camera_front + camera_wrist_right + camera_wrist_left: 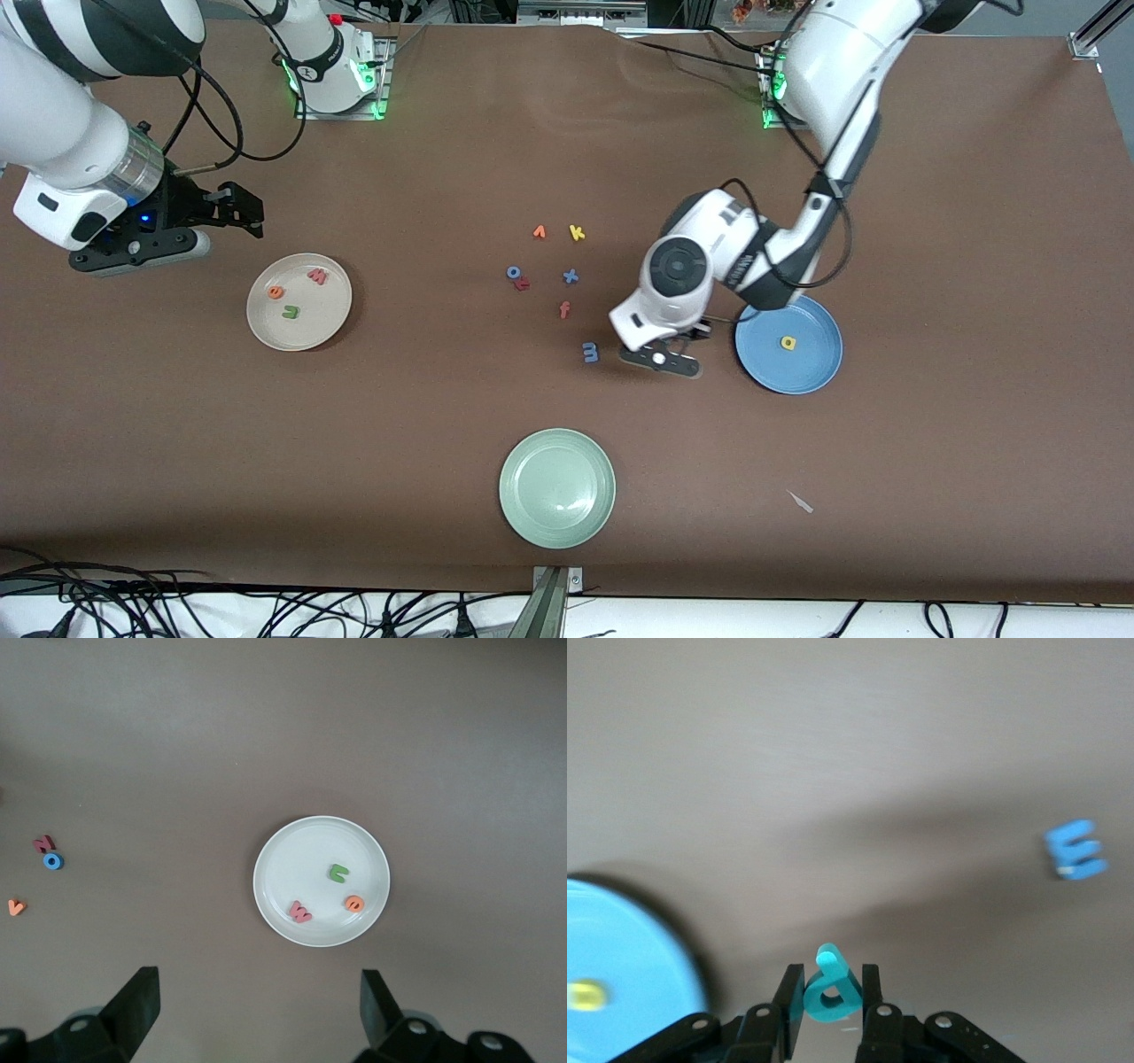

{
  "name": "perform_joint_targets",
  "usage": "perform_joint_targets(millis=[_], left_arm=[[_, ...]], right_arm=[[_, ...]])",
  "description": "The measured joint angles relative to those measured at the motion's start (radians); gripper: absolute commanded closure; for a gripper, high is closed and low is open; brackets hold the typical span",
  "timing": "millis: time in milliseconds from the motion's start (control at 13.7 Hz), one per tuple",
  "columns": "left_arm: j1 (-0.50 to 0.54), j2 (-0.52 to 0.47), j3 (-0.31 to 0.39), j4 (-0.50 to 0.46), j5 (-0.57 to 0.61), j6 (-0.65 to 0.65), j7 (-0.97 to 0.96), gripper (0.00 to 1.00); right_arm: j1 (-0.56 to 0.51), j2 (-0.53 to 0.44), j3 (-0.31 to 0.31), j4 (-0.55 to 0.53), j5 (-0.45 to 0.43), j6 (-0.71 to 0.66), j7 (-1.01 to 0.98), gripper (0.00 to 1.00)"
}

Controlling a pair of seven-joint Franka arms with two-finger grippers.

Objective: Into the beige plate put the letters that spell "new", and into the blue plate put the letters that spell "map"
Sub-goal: 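Retract the right arm while the left gripper places the teal p on the blue plate, then grasp the blue E letter with the left gripper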

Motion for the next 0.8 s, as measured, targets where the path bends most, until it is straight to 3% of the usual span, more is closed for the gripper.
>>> perform_joint_targets(millis=[219, 438, 511, 584, 657, 730, 803], left_arm=[[0.111, -0.008, 0.003, -0.013, 0.000, -0.036, 0.188, 0.84], [0.192, -0.006, 0.005, -0.070, 0.000, -0.038, 0.256, 0.80], [0.204, -0.006, 0.005, -0.095, 0.000, -0.038, 0.259, 0.66], [0.209, -0.006, 0.005, -0.123, 0.000, -0.034, 0.259, 0.36], [0.212, -0.006, 0.005, -0.149, 0.000, -0.020, 0.259, 0.01], [0.217, -0.006, 0.004, -0.167, 0.000, -0.003, 0.259, 0.00], [0.221, -0.007, 0.004, -0.172, 0.000, 0.007, 0.259, 0.00]], right_arm=[[0.003, 0.006, 0.000, 0.000, 0.000, 0.000, 0.000, 0.00], [0.003, 0.007, 0.001, 0.002, 0.000, 0.000, 0.000, 0.00], [-0.009, 0.007, 0.016, 0.002, -0.001, 0.001, 0.000, 0.00], [-0.066, 0.007, 0.076, 0.005, -0.001, 0.001, 0.000, 0.00], [-0.174, 0.007, 0.189, 0.011, -0.002, 0.001, 0.000, 0.00], [-0.280, 0.007, 0.298, 0.020, -0.004, 0.000, 0.000, 0.00], [-0.344, 0.006, 0.365, 0.027, -0.007, 0.000, 0.000, 0.00]])
